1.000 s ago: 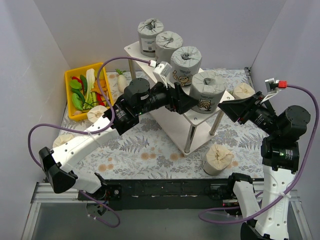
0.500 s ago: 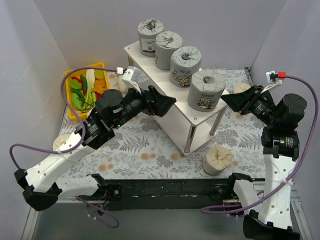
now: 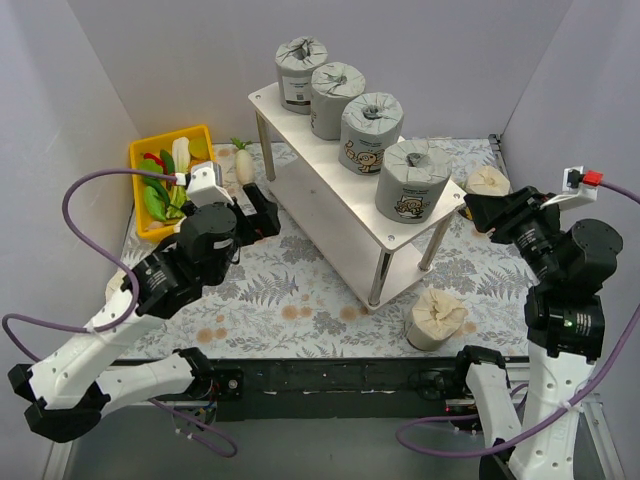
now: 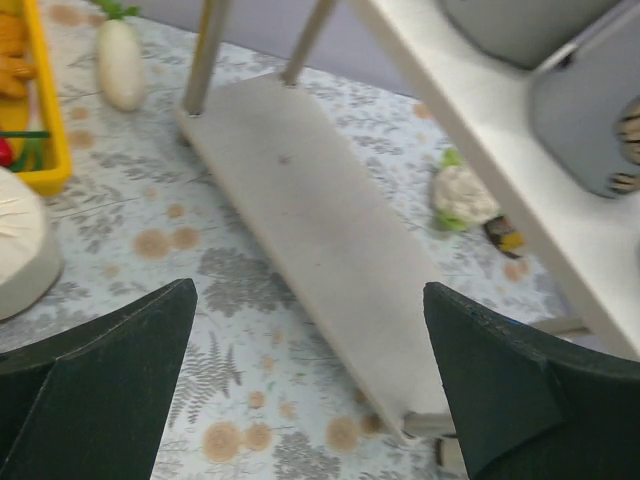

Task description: Place and organize the paper towels onto the shelf

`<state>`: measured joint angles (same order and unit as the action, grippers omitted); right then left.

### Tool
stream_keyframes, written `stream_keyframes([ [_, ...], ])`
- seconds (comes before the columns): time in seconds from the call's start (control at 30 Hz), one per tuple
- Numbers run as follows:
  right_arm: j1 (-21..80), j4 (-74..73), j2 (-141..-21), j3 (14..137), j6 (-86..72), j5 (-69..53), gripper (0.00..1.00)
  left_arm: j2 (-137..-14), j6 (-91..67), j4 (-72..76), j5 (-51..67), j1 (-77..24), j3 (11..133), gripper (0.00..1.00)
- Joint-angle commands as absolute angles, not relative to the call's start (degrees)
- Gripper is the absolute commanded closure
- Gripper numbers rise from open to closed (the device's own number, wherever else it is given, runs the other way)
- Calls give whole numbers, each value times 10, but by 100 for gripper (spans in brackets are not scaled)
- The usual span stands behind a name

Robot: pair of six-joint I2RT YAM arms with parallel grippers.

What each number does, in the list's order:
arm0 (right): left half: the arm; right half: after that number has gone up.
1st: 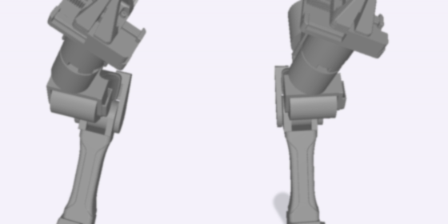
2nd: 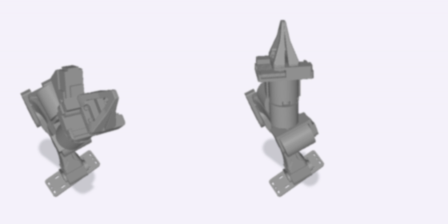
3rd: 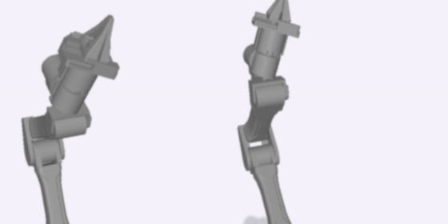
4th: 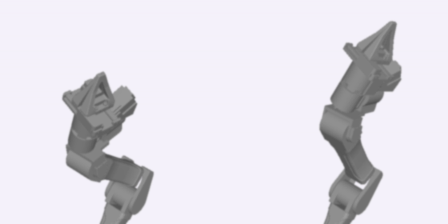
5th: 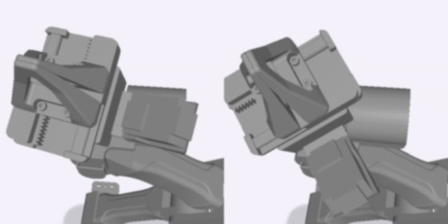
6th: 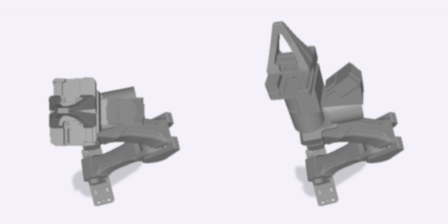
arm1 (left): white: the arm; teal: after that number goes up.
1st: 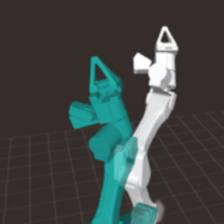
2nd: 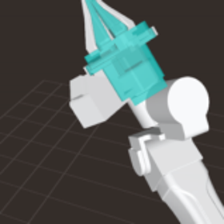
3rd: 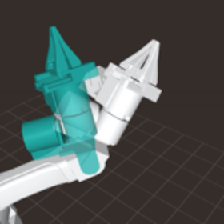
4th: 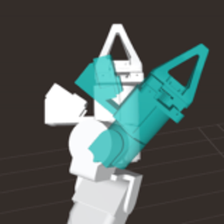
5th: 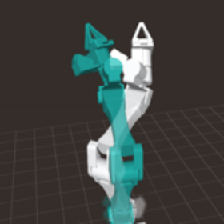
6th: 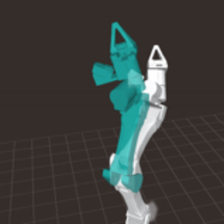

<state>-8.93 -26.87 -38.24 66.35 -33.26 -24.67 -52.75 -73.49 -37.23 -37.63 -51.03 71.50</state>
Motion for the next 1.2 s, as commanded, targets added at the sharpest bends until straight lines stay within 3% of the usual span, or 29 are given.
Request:
stream_keyframes([
  [0.0, -88, -237, -354, 655, -323, -203, 49, -566, -754, -446, -460, -463, 697, 2],
  [0.37, -83, -228, -324, 643, -313, -221, 48, -669, -675, -408, -356, -179, 636, 2],
  [0.77, -57, -224, -308, 646, -266, -205, 47, -823, -563, -316, -231, -115, 671, 5],
  [1.17, -52, -213, -303, 637, -258, -215, 46, -875, -556, -291, -271, -114, 648, 19],
])
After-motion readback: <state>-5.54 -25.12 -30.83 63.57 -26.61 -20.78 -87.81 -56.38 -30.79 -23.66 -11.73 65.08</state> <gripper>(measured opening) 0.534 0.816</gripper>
